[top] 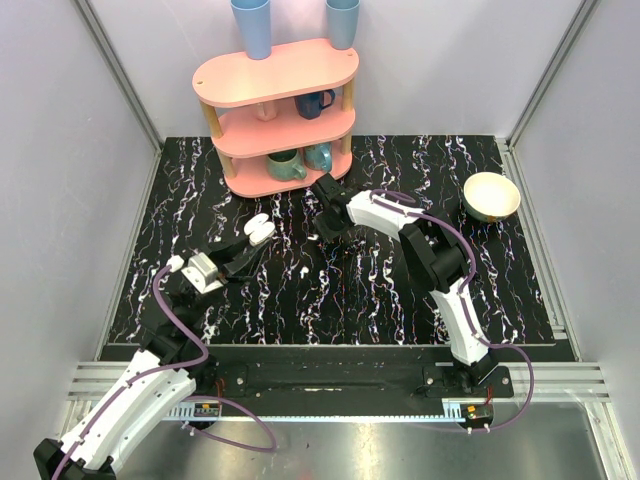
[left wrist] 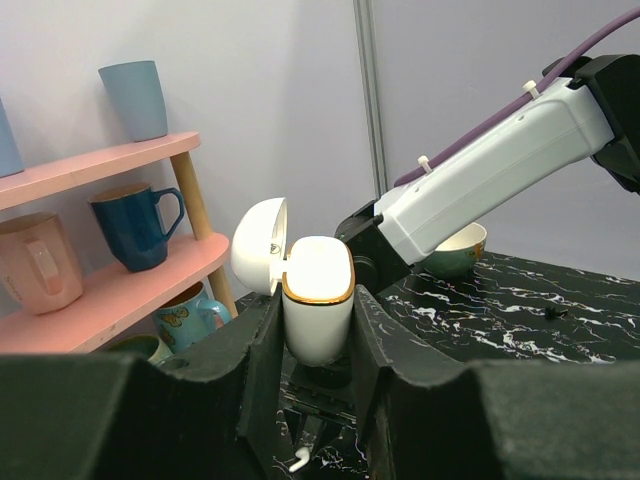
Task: Insert the wireless bluetooth earbuds into the charging case
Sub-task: Pick up the right earbud from the center of the board.
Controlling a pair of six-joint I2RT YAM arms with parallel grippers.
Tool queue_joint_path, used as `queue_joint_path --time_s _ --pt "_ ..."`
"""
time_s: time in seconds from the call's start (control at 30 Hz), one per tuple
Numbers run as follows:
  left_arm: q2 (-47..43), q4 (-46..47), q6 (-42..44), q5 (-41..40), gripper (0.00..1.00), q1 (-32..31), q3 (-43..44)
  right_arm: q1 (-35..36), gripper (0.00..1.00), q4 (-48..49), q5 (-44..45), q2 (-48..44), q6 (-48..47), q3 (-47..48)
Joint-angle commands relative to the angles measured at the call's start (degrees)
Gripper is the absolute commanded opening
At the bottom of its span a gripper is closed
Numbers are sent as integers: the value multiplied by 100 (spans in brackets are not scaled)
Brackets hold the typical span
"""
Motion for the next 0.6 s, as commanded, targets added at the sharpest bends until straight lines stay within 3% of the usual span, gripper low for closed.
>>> queue_joint_path --time_s 0.0,0.17,0.2,0.43,0.57 --pt "63 338 24 23 0 -6 202 -62 32 -494 270 52 -61 -196" --pt "55 329 24 23 0 -6 202 -53 28 -494 454 -27 -263 -205" --pt "72 338 15 23 0 -6 211 -53 23 -459 498 -44 -534 -161" --pt "99 303 15 41 0 -6 246 -53 19 49 1297 -606 -2151 -284" --pt "125 294 15 58 0 -6 264 -53 18 639 1623 -1168 -3215 -818"
